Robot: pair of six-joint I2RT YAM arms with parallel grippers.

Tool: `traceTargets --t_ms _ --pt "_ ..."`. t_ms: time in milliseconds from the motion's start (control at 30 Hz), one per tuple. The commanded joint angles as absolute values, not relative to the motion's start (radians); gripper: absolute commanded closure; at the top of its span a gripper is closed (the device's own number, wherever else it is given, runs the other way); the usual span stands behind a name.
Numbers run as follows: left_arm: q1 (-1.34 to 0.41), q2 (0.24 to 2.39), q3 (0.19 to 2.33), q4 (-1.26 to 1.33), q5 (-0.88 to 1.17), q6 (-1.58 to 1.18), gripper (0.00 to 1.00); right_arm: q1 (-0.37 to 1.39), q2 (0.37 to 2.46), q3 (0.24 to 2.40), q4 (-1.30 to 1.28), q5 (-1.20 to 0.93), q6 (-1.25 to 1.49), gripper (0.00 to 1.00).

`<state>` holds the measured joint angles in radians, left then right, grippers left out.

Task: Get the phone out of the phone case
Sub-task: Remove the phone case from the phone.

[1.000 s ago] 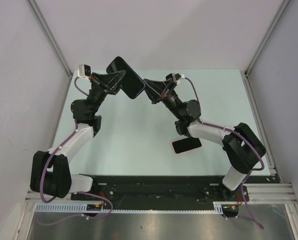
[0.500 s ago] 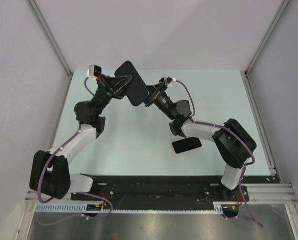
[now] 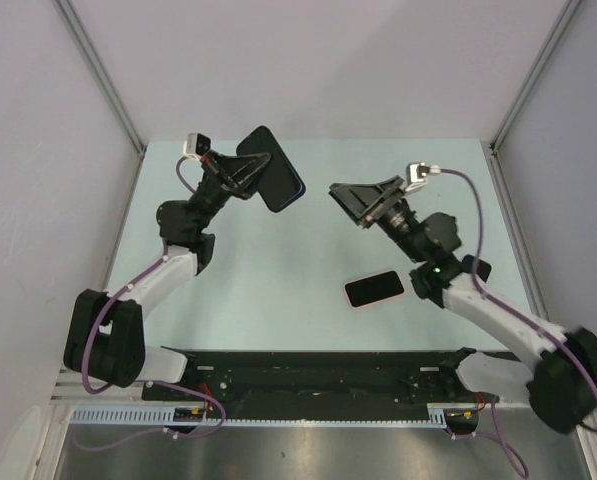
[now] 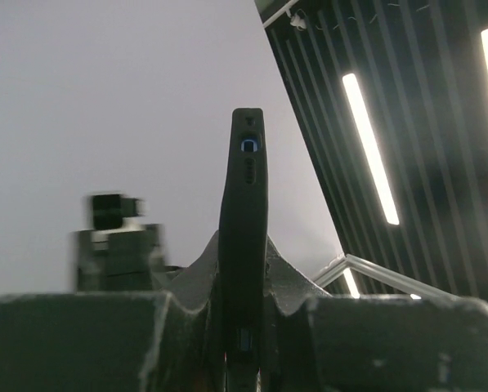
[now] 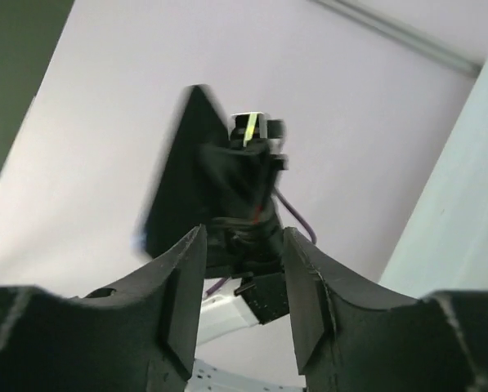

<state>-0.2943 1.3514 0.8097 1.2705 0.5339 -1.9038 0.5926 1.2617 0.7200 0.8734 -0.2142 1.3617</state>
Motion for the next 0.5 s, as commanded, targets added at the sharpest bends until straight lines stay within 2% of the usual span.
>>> traceTargets --t_ms 0,133,267,467 --pt "-0.291 1.358 0.811 1.416 0.548 -1.887 1.00 0.606 0.982 0.807 0.381 -0.100 0.949 0.50" --pt "-0.299 1.367 0.813 1.378 0.565 -1.847 1.00 0.644 0.942 0.902 0.235 -0.089 0.832 0.56" --pt "-0.305 1.365 0.822 1.353 0.569 -1.833 1.00 0.733 0.976 0.969 0.181 -0.035 0.747 0.52" --pt "-0.304 1.332 0.825 1.296 0.578 -1.793 1.00 0.767 1.017 1.011 0.186 -0.058 0.709 0.51"
